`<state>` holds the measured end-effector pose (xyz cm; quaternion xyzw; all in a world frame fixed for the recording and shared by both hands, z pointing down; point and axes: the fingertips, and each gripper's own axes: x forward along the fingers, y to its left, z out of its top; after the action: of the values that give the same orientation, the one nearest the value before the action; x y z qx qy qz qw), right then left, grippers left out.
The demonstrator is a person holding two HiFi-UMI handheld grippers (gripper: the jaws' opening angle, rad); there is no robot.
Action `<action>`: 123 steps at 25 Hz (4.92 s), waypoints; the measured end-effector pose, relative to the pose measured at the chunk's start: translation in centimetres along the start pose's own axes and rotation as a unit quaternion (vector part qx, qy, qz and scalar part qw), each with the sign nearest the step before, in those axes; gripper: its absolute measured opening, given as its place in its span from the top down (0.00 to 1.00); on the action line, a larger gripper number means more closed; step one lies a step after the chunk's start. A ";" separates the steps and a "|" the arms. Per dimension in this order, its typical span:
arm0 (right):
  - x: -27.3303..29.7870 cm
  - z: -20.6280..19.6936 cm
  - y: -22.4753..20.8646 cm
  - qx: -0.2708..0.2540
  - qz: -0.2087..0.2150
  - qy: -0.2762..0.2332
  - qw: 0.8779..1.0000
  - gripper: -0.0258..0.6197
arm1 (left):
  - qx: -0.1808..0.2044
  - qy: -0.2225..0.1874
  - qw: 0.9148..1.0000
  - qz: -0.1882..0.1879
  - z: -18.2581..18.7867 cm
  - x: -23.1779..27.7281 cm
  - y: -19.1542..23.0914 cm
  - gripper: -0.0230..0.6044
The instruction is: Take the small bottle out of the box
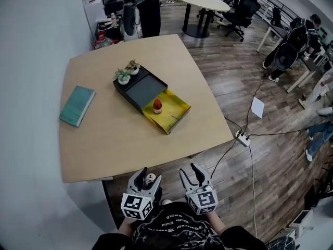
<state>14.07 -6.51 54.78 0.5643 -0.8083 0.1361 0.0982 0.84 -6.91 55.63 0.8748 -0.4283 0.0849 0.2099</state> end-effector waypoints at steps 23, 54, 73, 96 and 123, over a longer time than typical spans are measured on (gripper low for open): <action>11.9 4.5 -0.7 0.024 -0.057 -0.028 0.998 0.64 | 0.022 0.009 0.998 -0.061 6.1 8.7 10.1 0.56; 22.2 9.1 -5.2 -0.015 0.067 -0.012 0.998 0.64 | -0.006 -0.019 0.997 0.077 9.1 11.4 14.2 0.56; 31.2 8.0 -5.1 -0.057 0.127 0.061 0.988 0.64 | -0.022 -0.020 0.991 0.131 9.4 11.5 16.8 0.56; 36.2 5.8 -4.2 -0.120 0.164 0.096 0.974 0.70 | -0.011 -0.008 0.985 0.170 9.8 11.6 17.1 0.56; 29.5 10.7 -3.2 -0.135 0.147 0.059 0.978 0.72 | -0.011 -0.024 0.990 0.142 9.5 10.1 16.1 0.56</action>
<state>6.91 -37.24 54.26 0.4120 -0.8861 0.0716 0.2000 -5.83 -27.11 55.18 0.8047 -0.5538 0.0884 0.1947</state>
